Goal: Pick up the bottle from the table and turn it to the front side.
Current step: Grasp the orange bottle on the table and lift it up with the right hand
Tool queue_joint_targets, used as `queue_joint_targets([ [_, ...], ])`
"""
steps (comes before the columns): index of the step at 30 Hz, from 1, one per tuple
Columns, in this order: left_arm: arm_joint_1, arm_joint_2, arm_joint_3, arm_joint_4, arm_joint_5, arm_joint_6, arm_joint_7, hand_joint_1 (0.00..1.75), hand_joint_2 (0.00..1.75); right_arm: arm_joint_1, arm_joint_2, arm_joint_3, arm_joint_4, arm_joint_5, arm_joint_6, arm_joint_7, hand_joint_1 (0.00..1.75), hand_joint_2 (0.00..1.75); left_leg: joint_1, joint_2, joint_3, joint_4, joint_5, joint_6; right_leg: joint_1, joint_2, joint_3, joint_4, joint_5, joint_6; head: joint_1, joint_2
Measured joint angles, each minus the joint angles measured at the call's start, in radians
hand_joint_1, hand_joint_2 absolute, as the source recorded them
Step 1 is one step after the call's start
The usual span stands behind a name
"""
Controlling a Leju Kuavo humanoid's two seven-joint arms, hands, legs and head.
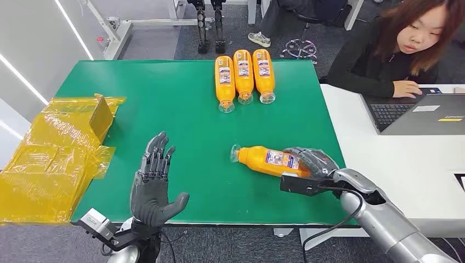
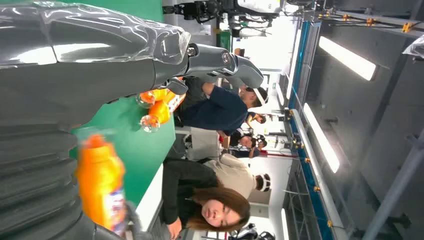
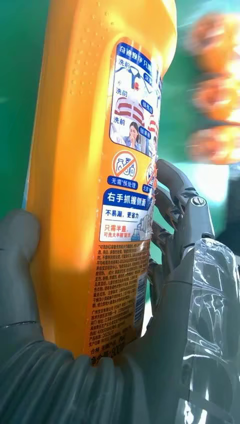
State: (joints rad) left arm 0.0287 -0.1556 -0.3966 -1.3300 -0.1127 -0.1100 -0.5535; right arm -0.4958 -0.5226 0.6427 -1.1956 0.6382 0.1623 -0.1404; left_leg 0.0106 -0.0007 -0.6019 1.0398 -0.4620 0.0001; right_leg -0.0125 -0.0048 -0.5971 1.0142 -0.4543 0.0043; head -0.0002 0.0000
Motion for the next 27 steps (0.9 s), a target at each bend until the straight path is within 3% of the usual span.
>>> queue_joint_targets([
  [15,0.029,0.000,0.008,-0.034,-0.012,0.017,0.002,0.00,1.75,0.126,0.006,-0.187,-0.278,0.130,-0.130,0.006,1.75,1.75,0.000,-0.001,-0.002,0.000,0.000,0.000,0.000,-0.001,-0.001,0.000,0.000,0.000,0.000,0.000],
  [21,0.037,-0.004,0.008,-0.047,-0.009,0.023,0.009,0.00,1.75,0.253,0.079,-0.264,-0.410,0.251,-0.272,-0.030,1.75,1.75,0.000,-0.001,-0.002,-0.001,0.000,0.000,0.000,-0.001,-0.002,0.000,-0.001,0.000,0.000,0.000],
  [27,0.023,-0.013,0.008,-0.038,0.056,-0.036,0.013,0.00,1.75,0.381,0.167,-0.277,-0.512,0.332,-0.393,-0.076,1.75,1.75,0.000,-0.001,-0.002,-0.002,0.000,0.000,0.000,-0.001,-0.003,0.000,-0.001,-0.001,0.000,0.000],
])
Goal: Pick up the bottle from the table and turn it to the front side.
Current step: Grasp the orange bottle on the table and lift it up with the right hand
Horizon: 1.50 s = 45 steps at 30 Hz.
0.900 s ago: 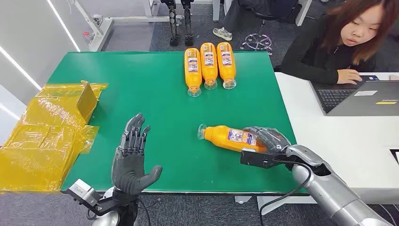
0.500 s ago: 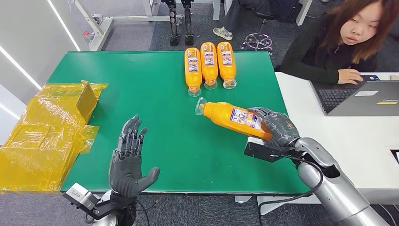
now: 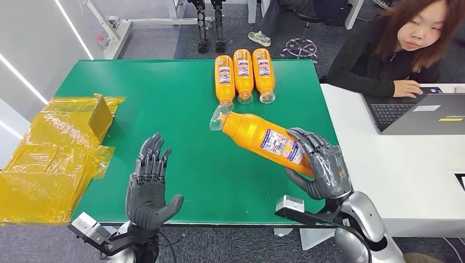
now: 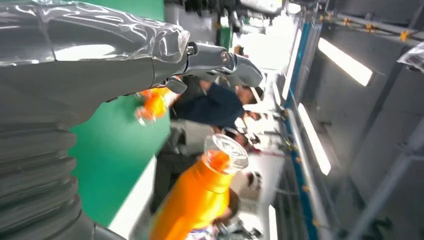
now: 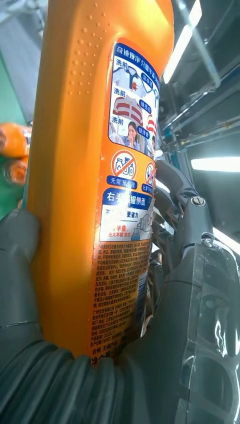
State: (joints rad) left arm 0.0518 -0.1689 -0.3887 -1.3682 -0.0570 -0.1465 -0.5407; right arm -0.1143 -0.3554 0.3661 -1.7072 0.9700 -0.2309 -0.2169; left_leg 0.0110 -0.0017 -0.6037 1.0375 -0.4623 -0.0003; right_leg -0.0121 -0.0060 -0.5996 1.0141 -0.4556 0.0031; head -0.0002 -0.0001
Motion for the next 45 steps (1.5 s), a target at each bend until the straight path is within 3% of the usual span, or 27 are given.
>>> queue_joint_targets([
  [14,-0.091,-0.045,-0.001,0.126,0.266,-0.227,0.066,0.00,1.75,0.083,0.112,0.036,-0.081,0.053,-0.040,-0.007,1.75,1.75,0.000,0.001,0.000,0.000,0.000,0.000,0.000,0.001,0.000,0.000,0.000,0.000,0.000,0.000],
  [29,-0.167,-0.069,-0.001,0.221,0.308,-0.238,0.072,0.00,1.75,0.116,0.255,0.178,-0.115,0.096,-0.017,-0.002,1.75,1.75,0.000,0.001,0.000,-0.001,0.000,0.000,0.000,0.001,-0.001,0.000,0.000,0.000,0.000,0.000],
  [39,-0.181,-0.061,-0.001,0.217,0.309,-0.222,0.070,0.00,1.75,0.147,0.332,0.178,-0.103,0.083,0.051,0.001,1.75,1.75,0.000,0.001,0.000,-0.001,0.000,0.000,0.000,0.001,-0.001,0.000,0.000,0.000,0.000,0.000],
  [45,-0.182,-0.036,-0.001,0.181,0.319,-0.223,0.074,0.00,1.75,0.175,0.348,0.170,-0.082,0.049,0.077,-0.021,1.75,1.75,0.000,0.001,0.000,-0.001,0.000,0.000,0.000,0.001,-0.001,0.000,-0.001,-0.001,0.000,0.000],
])
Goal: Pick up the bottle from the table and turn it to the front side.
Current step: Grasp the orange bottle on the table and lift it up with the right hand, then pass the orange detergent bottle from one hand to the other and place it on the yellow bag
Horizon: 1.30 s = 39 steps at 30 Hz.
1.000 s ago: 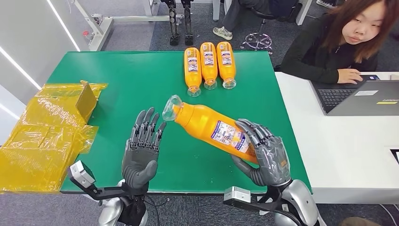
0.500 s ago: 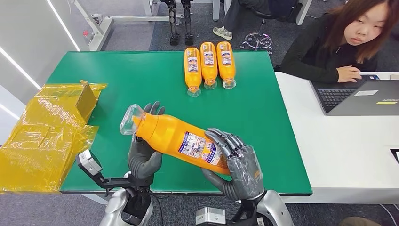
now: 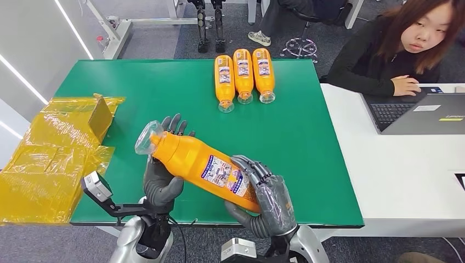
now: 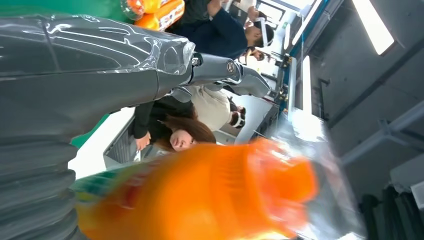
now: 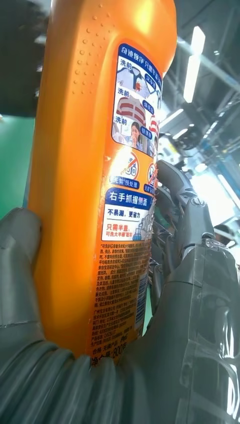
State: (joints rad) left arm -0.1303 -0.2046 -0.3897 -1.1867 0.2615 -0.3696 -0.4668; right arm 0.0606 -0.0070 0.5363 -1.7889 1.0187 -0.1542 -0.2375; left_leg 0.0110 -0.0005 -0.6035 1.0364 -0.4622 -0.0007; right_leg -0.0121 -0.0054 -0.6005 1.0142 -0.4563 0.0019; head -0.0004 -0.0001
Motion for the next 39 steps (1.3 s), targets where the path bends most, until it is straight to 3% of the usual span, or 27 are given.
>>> queue_joint_targets([
  [6,0.000,0.041,0.003,-0.035,0.010,0.003,0.005,0.00,1.75,0.052,-0.032,-0.001,0.045,-0.059,-0.032,-0.053,1.75,1.75,0.000,0.000,0.000,0.000,0.000,0.000,0.000,0.000,0.000,0.000,0.000,0.000,0.000,0.000],
  [15,0.028,0.068,0.020,-0.096,0.003,0.015,0.005,0.03,1.75,0.062,-0.074,0.032,0.112,-0.117,-0.035,-0.053,1.75,1.75,0.000,0.000,0.000,0.000,0.000,0.000,0.000,0.000,0.000,0.000,0.000,0.000,0.000,0.000],
  [18,0.038,0.071,0.021,-0.111,-0.001,0.016,0.007,1.20,1.75,0.057,-0.078,0.039,0.126,-0.121,-0.041,-0.058,1.75,1.75,0.000,0.000,0.000,0.000,0.000,0.000,0.000,0.000,0.000,0.000,0.000,0.000,0.000,0.000],
  [19,0.041,0.072,0.022,-0.114,-0.002,0.016,0.008,1.45,1.75,0.055,-0.079,0.041,0.129,-0.121,-0.044,-0.059,1.75,1.75,0.000,0.000,0.000,0.000,0.000,0.000,0.000,0.000,0.000,0.000,0.000,0.000,0.000,0.000],
  [22,0.047,0.075,0.022,-0.123,-0.006,0.013,0.008,1.12,1.75,0.053,-0.082,0.045,0.136,-0.122,-0.053,-0.060,1.75,1.75,0.000,0.000,0.000,0.000,0.000,0.000,0.000,0.000,0.000,0.000,0.000,0.000,0.000,0.000],
  [29,0.054,0.076,0.022,-0.128,-0.004,0.002,0.013,1.15,1.75,0.056,-0.092,0.047,0.137,-0.117,-0.087,-0.064,1.75,1.75,0.000,0.000,0.000,0.000,0.000,0.000,0.000,0.000,0.000,0.000,0.000,0.000,0.000,0.000],
  [33,0.055,0.076,0.022,-0.128,-0.004,0.001,0.014,1.30,1.75,0.057,-0.095,0.047,0.137,-0.117,-0.090,-0.064,1.75,1.75,0.000,0.000,0.000,0.000,0.000,0.000,0.000,0.000,0.000,0.000,0.000,0.000,0.000,0.000],
  [34,0.055,0.076,0.022,-0.128,-0.004,0.001,0.014,1.20,1.75,0.057,-0.096,0.047,0.137,-0.117,-0.092,-0.065,1.75,1.75,0.000,0.000,0.000,0.000,0.000,0.000,0.000,0.000,0.000,0.000,0.000,0.000,0.000,0.000],
  [37,0.056,0.075,0.022,-0.128,0.002,-0.004,0.014,0.21,1.75,0.056,-0.097,0.048,0.134,-0.108,-0.106,-0.071,1.75,1.75,0.000,0.000,0.000,0.000,0.000,0.000,0.000,0.000,0.000,0.000,0.000,0.000,0.000,0.000],
  [38,0.057,0.075,0.022,-0.128,0.005,-0.006,0.014,0.00,1.75,0.055,-0.098,0.048,0.132,-0.103,-0.112,-0.073,1.75,1.75,0.000,0.000,0.000,0.000,0.000,0.000,0.000,0.000,0.000,0.000,0.000,0.000,0.000,0.000],
  [39,0.057,0.074,0.022,-0.128,0.008,-0.007,0.015,0.00,1.75,0.054,-0.097,0.048,0.129,-0.098,-0.117,-0.074,1.75,1.75,0.000,0.000,0.000,0.000,0.000,0.000,0.000,0.000,0.000,0.000,0.000,0.000,0.000,0.000],
])
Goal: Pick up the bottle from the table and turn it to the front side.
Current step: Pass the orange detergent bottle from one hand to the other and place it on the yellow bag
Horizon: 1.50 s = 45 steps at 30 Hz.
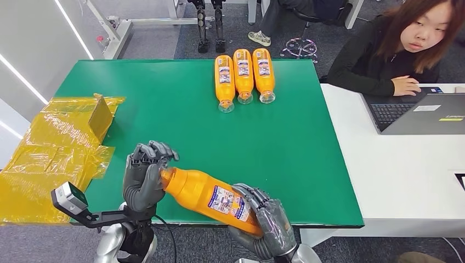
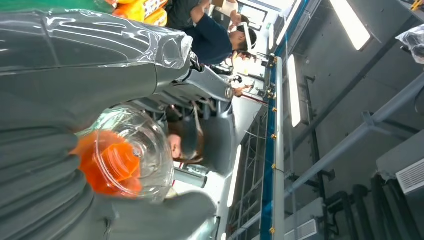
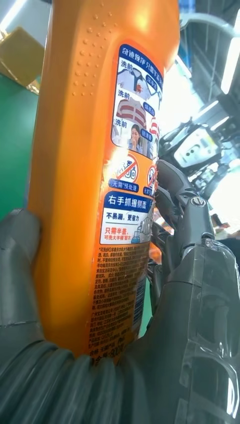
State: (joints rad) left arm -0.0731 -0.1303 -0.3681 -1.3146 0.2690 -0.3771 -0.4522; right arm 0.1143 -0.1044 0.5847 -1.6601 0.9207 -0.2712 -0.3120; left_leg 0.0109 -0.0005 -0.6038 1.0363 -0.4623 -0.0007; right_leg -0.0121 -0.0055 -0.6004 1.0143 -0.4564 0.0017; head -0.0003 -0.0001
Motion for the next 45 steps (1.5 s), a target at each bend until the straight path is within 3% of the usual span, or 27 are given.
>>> queue_joint_targets([
  [8,0.006,-0.008,-0.002,0.001,0.003,0.000,0.002,0.00,1.75,-0.029,0.000,0.020,-0.022,0.031,-0.043,-0.017,1.75,1.75,0.000,0.000,0.000,0.000,0.000,0.000,0.000,0.000,0.000,0.000,0.000,0.000,0.000,0.000],
  [20,0.013,-0.010,-0.002,0.001,0.007,-0.004,-0.001,0.00,1.75,-0.085,0.026,0.063,-0.003,-0.020,-0.017,-0.027,1.75,1.75,0.000,0.000,0.000,0.000,0.000,0.000,0.000,0.000,0.000,0.000,0.000,0.000,0.000,0.000],
  [24,0.013,-0.010,-0.002,0.000,0.012,-0.008,0.000,1.73,1.75,-0.108,0.044,0.086,0.016,-0.060,-0.004,-0.024,1.75,1.75,0.000,0.000,0.000,0.000,0.000,0.000,0.000,0.000,0.000,0.000,0.000,0.000,0.000,0.000],
  [45,0.013,-0.008,-0.010,-0.012,0.051,-0.042,0.003,1.75,1.75,-0.113,0.048,0.091,0.067,-0.144,-0.022,-0.077,1.75,1.75,0.000,0.000,0.000,0.000,0.000,0.000,0.000,0.000,0.000,0.000,0.000,0.000,0.000,0.000],
])
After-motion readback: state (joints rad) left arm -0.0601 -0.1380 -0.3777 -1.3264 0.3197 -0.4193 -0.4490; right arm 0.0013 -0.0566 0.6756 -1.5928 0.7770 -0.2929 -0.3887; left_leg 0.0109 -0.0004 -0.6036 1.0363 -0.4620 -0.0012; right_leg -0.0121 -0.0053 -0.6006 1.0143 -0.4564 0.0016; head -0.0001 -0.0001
